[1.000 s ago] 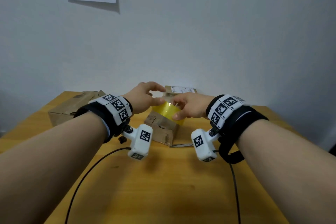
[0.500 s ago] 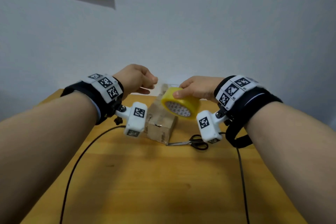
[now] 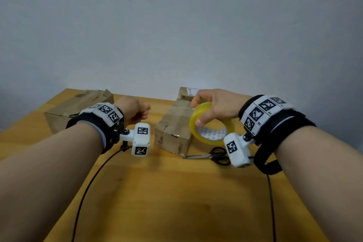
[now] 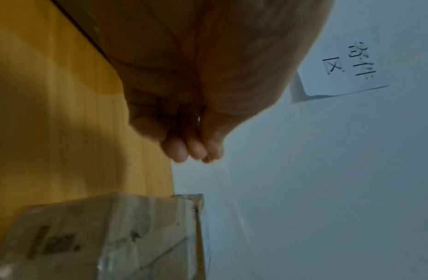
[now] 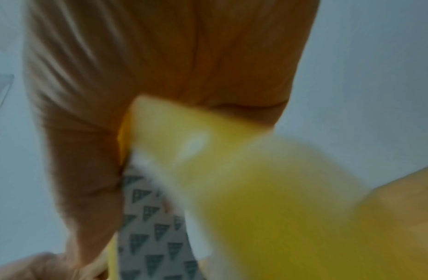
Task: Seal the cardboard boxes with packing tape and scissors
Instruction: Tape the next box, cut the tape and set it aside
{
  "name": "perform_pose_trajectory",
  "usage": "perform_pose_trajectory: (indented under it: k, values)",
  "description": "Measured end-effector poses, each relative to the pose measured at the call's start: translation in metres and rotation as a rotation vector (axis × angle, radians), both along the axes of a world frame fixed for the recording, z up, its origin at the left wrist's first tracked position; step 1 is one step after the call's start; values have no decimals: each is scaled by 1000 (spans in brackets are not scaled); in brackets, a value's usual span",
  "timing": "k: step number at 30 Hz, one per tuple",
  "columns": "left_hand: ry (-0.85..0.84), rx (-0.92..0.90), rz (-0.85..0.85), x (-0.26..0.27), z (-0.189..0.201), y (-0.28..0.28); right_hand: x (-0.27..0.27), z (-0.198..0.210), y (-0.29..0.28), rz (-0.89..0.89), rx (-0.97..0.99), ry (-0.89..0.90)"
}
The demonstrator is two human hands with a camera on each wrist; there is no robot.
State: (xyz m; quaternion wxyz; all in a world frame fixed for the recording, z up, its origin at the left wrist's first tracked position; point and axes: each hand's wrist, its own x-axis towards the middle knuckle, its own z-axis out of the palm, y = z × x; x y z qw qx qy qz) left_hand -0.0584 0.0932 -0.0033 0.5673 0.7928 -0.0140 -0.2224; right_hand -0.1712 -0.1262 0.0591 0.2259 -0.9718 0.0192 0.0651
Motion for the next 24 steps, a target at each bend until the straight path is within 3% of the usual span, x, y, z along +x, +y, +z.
perform_pose_trajectory:
  k: [7,12,24]
  values:
    - [96,116,34,18,-22,-19,8,-8,-19,29,-31,104]
    - [120,132,49,28,-37,-22,9,-15,-23,25,74,127]
    - [178,202,65,38,-58,-35,20,-29,-26,23,51,224]
